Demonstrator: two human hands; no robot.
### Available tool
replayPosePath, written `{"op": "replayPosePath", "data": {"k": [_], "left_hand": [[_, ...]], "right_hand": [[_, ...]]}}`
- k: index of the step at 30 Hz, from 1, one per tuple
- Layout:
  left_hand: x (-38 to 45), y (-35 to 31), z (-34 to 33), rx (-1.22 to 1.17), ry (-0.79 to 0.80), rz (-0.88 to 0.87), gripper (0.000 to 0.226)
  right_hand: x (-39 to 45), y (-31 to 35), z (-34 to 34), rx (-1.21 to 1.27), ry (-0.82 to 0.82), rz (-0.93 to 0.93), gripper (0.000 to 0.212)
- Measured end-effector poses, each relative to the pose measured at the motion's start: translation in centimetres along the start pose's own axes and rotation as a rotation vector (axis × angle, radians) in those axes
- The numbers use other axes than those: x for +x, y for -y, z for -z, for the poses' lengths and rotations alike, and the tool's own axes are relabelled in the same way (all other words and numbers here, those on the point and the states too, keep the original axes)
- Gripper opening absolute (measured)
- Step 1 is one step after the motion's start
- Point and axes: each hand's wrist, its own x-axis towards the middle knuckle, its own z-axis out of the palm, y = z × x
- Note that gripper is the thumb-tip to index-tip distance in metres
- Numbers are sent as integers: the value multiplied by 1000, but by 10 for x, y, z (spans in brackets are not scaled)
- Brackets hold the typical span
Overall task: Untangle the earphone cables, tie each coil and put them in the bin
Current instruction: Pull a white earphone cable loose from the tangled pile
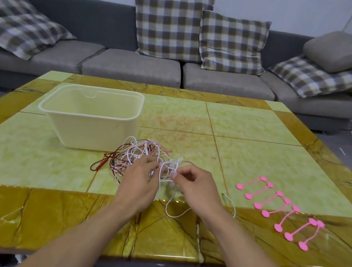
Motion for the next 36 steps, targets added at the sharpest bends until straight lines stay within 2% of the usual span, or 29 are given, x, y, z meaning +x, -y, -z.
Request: {"op": "replayPosePath", "data": {"k": [6,9,13,19,27,32,36], "left_hand": [[3,-2,4,-94,-186,42,21],[4,-2,5,-107,-222,25,17],[2,-5,8,-77,-155,29,10],[-2,-7,9,18,1,134,37],[-2,-6,12,61,-38,162,29],[-5,-7,16,30,-55,192,47],[-4,-10,24,-8,-167,186,19]], "right_hand": [[0,6,5,208,-89,21,3],[0,11,8,306,-118,30,4],[1,18,13,456,-117,1,5],[0,22,26,427,-114,6,8],[-7,31,49,651,-295,58,14],[-13,39,51,615,-364,99,16],[-12,38,48,588,-292,116,14]]}}
